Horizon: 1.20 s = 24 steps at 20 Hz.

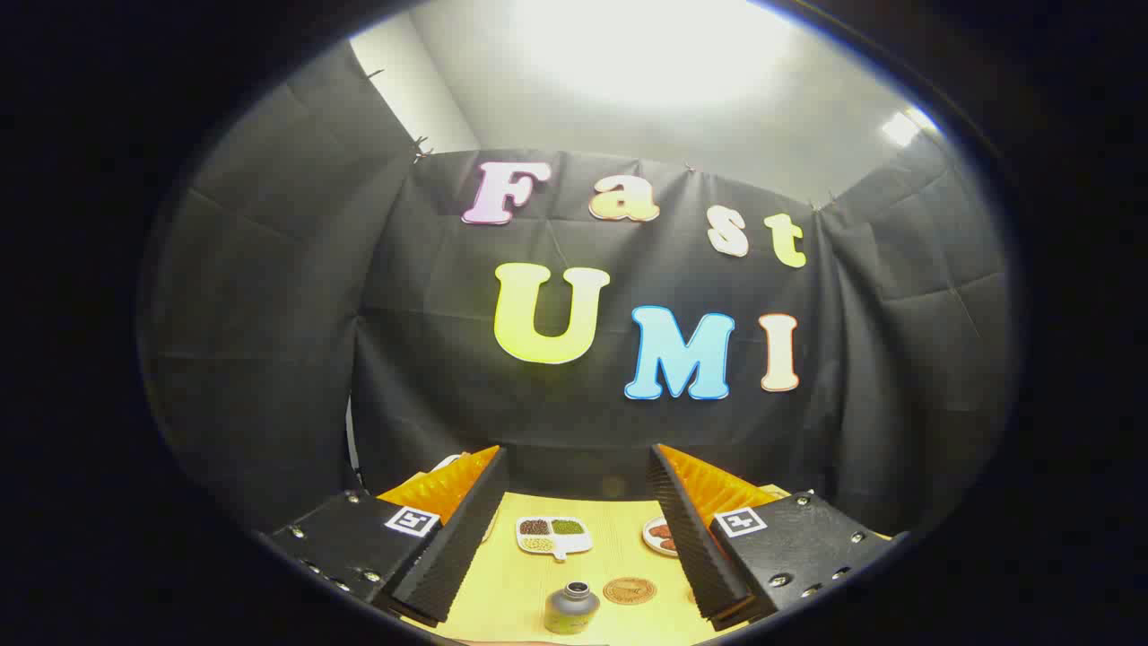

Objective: Take the bottle from table, then pour the juice into the cup, finally place the bottle on the coaster

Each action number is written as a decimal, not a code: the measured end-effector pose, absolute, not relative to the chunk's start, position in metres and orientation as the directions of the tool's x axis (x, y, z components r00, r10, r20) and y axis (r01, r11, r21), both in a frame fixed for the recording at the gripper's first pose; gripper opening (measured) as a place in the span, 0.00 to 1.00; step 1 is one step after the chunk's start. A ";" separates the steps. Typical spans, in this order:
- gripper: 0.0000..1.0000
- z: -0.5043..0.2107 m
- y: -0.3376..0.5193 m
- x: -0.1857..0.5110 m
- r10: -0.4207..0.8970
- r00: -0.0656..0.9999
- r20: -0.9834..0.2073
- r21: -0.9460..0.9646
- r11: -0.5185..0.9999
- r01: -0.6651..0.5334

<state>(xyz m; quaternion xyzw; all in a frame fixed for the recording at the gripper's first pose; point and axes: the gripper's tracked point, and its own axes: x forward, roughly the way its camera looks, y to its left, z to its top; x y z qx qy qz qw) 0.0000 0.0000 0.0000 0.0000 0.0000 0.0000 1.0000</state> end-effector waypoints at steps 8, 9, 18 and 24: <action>0.96 -0.022 -0.005 0.000 0.000 1.000 -0.027 0.020 1.000 0.000; 0.96 -0.026 -0.006 0.000 -0.003 0.999 -0.034 0.017 1.000 0.003; 0.96 -0.049 -0.014 0.004 0.005 1.000 -0.027 0.089 0.996 -0.003; 0.96 -0.100 -0.021 0.011 -0.006 0.998 -0.056 0.082 0.997 0.011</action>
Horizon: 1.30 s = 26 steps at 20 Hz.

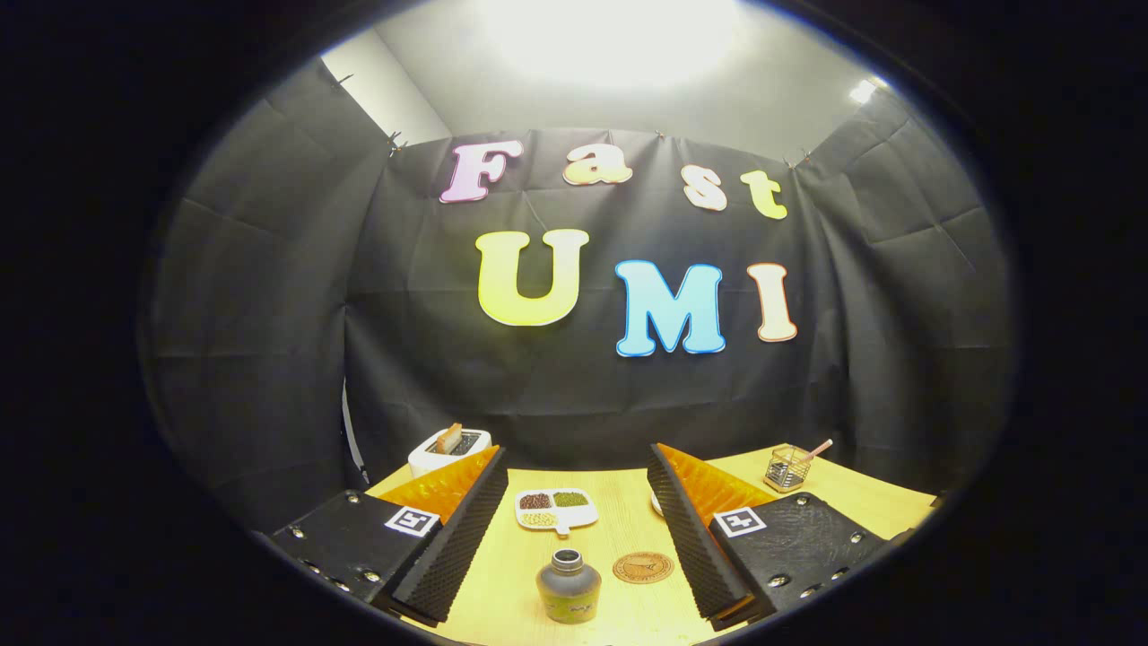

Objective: Take the bottle from table, then pour the juice into the cup, finally place the bottle on the coaster

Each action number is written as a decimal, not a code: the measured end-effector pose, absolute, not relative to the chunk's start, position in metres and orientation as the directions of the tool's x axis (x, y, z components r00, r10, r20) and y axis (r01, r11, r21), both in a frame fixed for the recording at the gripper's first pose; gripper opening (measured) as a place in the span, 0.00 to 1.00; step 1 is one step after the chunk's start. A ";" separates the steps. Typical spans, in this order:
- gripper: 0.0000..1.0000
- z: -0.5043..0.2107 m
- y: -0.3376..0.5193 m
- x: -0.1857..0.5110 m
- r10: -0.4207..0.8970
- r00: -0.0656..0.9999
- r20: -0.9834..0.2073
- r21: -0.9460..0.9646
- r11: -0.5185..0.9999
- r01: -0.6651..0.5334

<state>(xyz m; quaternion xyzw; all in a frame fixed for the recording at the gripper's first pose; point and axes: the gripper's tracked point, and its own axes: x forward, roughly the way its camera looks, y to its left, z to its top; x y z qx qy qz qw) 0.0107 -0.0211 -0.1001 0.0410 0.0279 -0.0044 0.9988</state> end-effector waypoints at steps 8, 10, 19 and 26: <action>0.96 -0.179 0.004 0.029 0.040 0.997 -0.073 0.016 0.999 -0.039; 0.96 -0.192 0.009 0.033 0.048 0.996 -0.071 0.018 0.999 -0.046; 0.95 -0.246 0.011 0.048 0.075 0.994 -0.083 0.083 0.994 -0.068; 0.96 -0.280 0.012 0.055 0.063 0.990 -0.127 0.023 0.998 -0.060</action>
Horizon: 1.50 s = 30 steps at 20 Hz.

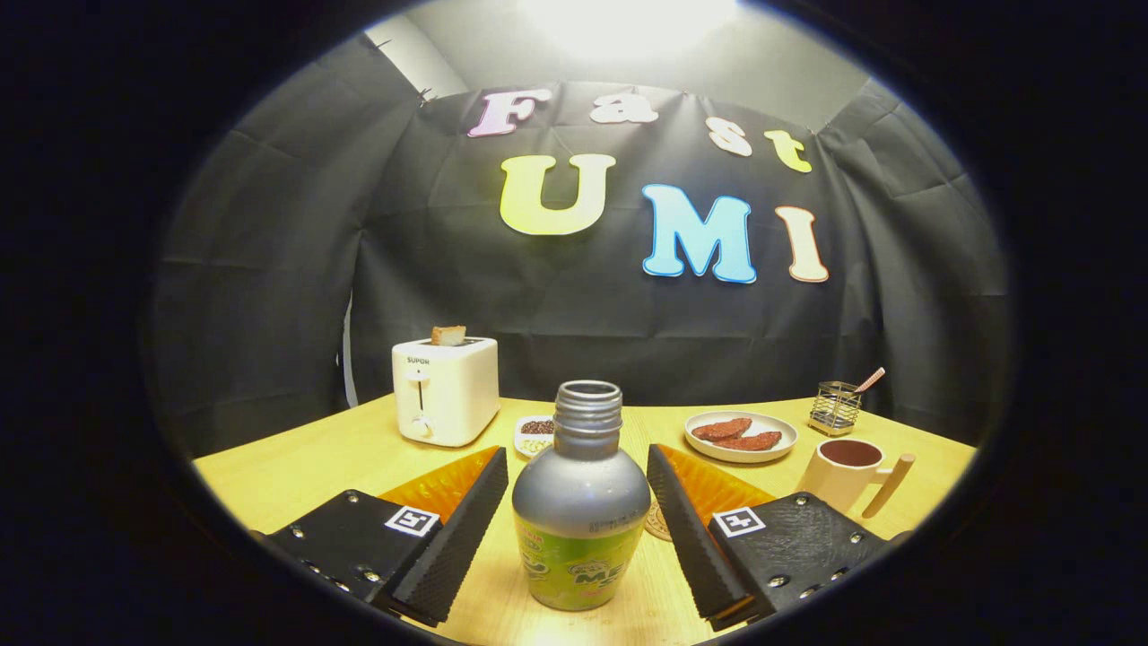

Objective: Take the bottle from table, then pour the juice into the cup, finally place the bottle on the coaster

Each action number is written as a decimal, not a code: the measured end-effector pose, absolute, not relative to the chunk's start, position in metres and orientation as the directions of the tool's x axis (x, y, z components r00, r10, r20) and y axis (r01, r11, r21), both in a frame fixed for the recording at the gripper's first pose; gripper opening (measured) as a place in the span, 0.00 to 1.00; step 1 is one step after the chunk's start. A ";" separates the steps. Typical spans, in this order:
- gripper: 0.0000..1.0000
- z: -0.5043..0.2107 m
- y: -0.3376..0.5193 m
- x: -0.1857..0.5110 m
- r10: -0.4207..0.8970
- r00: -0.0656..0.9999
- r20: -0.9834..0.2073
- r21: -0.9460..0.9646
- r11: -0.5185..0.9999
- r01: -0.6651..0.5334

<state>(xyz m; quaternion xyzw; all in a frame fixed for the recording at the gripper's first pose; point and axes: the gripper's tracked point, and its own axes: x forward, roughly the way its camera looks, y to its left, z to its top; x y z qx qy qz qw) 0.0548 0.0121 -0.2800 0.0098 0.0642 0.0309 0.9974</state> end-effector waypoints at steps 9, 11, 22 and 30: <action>0.89 -0.296 0.019 0.059 0.069 0.988 -0.136 0.025 0.998 -0.066; 0.81 -0.295 0.019 0.060 0.078 0.986 -0.147 0.040 0.997 -0.073; 0.79 -0.255 -0.030 0.072 0.052 0.995 -0.085 0.331 0.943 -0.021; 0.77 -0.247 -0.072 0.085 0.049 0.998 -0.041 0.677 0.736 -0.008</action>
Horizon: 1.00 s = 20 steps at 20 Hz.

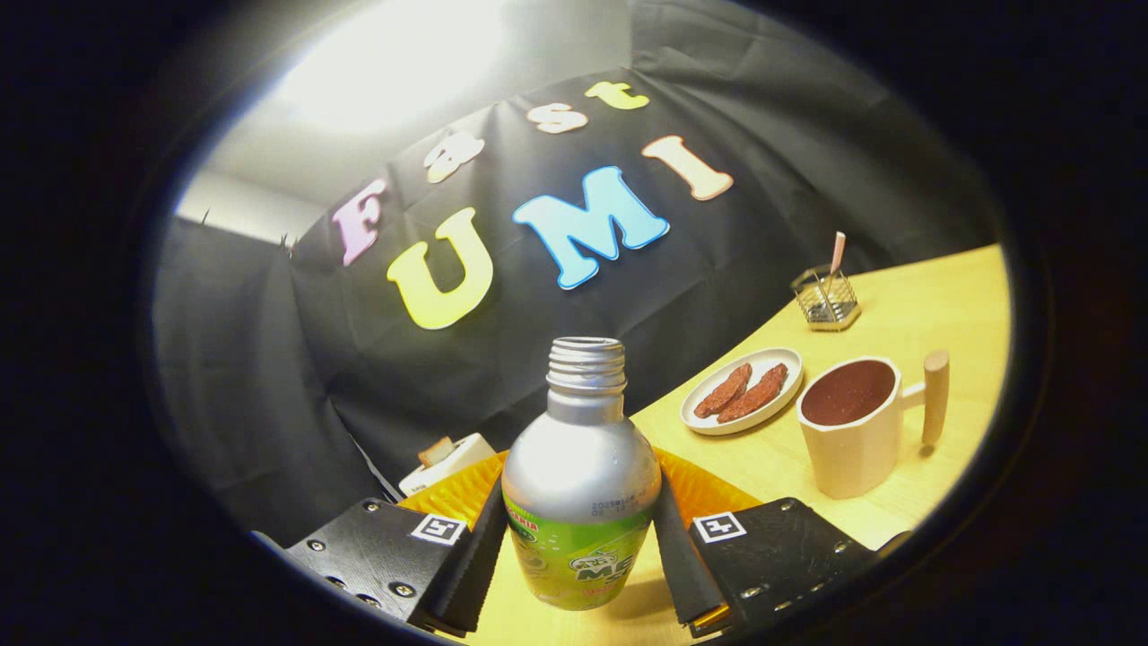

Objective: Take the bottle from table, then pour the juice into the cup, finally place the bottle on the coaster

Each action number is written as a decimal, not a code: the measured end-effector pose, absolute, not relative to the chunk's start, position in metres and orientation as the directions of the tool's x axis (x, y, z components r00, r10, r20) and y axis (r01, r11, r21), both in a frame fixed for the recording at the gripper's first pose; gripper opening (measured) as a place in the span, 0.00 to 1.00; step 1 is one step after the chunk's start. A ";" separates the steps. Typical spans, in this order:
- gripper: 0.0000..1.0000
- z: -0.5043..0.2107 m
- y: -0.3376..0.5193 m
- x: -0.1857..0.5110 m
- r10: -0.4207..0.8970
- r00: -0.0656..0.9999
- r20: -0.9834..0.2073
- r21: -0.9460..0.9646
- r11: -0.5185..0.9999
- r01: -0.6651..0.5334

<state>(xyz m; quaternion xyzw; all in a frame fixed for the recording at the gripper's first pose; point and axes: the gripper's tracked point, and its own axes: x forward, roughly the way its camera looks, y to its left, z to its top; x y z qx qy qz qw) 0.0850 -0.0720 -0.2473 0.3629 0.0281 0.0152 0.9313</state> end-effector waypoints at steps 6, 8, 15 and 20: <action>0.77 -0.244 -0.092 0.094 0.038 0.999 -0.013 0.805 0.593 -0.012; 0.77 -0.238 -0.096 0.097 0.041 0.999 0.016 0.859 0.511 -0.035; 0.77 -0.247 -0.113 0.100 -0.008 0.999 0.033 0.956 0.291 -0.029; 0.77 -0.254 -0.116 0.105 -0.021 0.999 0.029 0.980 0.198 -0.024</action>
